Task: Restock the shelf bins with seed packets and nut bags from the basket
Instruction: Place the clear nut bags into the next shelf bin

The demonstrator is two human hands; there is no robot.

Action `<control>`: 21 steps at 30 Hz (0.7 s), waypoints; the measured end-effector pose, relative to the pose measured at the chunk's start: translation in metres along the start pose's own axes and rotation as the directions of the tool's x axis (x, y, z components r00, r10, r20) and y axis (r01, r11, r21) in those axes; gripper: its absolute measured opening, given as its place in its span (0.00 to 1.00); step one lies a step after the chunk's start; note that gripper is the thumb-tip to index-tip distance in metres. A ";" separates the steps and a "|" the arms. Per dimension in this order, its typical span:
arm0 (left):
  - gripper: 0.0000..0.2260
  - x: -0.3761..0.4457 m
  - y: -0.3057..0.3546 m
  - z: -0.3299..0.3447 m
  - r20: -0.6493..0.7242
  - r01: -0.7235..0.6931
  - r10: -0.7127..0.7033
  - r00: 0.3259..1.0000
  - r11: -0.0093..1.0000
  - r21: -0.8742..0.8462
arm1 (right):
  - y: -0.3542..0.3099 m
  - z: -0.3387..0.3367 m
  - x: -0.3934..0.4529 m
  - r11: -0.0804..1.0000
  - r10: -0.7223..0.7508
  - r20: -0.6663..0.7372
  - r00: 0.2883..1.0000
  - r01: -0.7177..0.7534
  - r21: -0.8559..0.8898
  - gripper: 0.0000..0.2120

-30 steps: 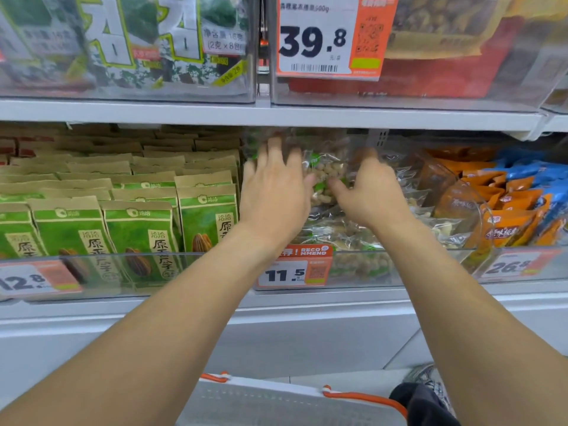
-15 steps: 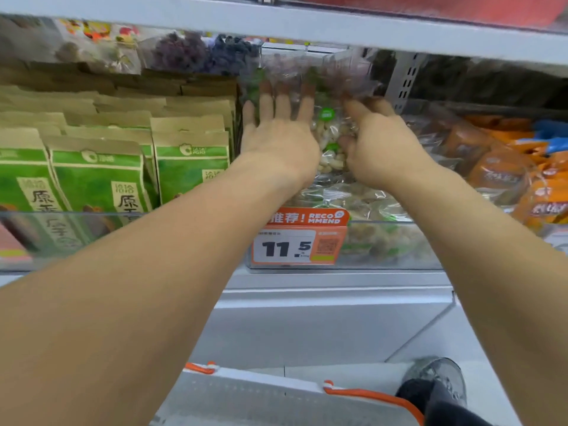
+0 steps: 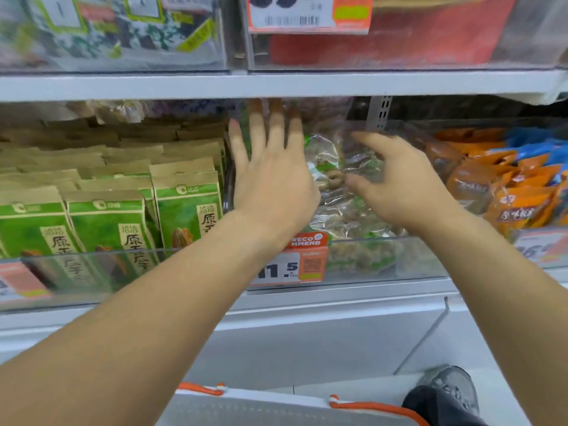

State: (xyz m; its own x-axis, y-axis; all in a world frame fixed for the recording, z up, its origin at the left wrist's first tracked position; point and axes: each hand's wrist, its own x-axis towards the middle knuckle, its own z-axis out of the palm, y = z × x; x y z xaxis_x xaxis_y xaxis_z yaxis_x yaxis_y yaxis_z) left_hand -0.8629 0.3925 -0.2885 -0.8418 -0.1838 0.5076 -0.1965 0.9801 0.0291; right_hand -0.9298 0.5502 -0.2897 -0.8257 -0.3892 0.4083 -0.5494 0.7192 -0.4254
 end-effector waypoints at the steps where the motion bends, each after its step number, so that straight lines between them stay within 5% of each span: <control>1: 0.30 -0.007 0.003 -0.002 -0.034 0.005 -0.006 0.999 1.000 -0.012 | 0.003 -0.004 -0.004 1.000 0.023 0.014 1.000 -0.023 -0.010 0.28; 8: 0.28 -0.026 0.007 0.009 0.155 0.087 -0.076 0.985 0.994 -0.062 | 0.029 -0.001 -0.020 0.986 0.125 0.315 0.941 -0.082 -0.146 0.31; 13: 0.29 -0.021 0.006 0.013 0.221 0.066 -0.055 0.974 0.997 -0.046 | 0.023 0.016 -0.020 0.949 0.175 0.333 0.926 -0.069 -0.308 0.27; 18: 0.28 -0.017 0.013 0.006 0.282 0.123 -0.097 0.954 0.990 -0.074 | 0.038 -0.017 -0.027 0.997 0.080 0.281 0.956 -0.077 -0.022 0.25; 21: 0.27 -0.018 0.020 0.008 0.327 0.128 -0.102 0.940 0.990 -0.058 | 0.055 -0.025 -0.038 0.985 0.116 0.237 0.965 -0.081 -0.153 0.28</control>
State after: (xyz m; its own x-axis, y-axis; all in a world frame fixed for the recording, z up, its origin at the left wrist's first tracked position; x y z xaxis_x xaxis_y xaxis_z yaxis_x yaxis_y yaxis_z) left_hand -0.8552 0.4149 -0.3037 -0.9350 -0.2975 0.1928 -0.2731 0.9512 0.1434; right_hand -0.9252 0.6189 -0.3087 -0.8905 -0.4286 0.1530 -0.4549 0.8279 -0.3282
